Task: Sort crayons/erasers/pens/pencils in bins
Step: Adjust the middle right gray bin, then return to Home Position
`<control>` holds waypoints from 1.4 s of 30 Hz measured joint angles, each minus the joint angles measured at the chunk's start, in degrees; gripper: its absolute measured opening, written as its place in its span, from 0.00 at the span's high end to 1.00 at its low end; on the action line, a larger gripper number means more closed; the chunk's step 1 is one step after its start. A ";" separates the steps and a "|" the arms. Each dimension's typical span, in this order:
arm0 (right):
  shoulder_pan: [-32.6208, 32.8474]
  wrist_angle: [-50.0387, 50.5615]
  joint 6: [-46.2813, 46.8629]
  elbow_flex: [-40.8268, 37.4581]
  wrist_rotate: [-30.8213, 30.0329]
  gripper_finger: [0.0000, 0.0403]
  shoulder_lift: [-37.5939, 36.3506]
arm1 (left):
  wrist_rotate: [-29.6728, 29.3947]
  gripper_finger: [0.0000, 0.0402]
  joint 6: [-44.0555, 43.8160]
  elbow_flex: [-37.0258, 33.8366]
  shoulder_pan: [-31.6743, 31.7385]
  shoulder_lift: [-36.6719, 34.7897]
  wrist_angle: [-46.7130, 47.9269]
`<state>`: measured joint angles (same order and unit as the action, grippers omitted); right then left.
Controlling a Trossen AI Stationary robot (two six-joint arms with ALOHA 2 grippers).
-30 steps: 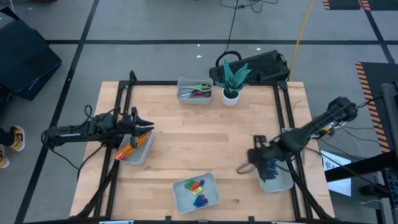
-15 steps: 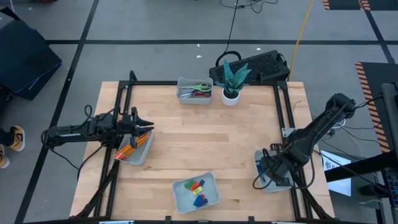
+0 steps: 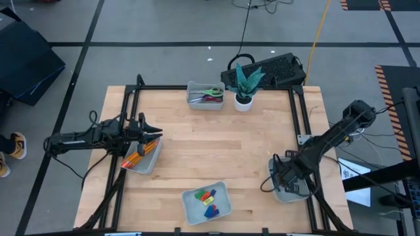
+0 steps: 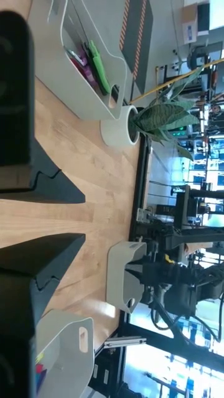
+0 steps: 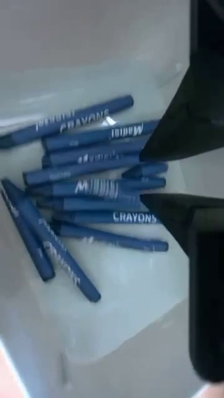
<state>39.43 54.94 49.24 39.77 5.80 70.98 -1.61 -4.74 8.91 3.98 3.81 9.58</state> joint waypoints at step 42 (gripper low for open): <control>-36.35 19.61 -33.72 15.02 -19.08 0.62 -3.06 | 0.00 0.78 0.00 0.00 0.01 -0.01 -0.01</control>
<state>3.08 74.56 15.52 54.79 -13.27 67.92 -1.61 -4.73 8.91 3.99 3.80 9.58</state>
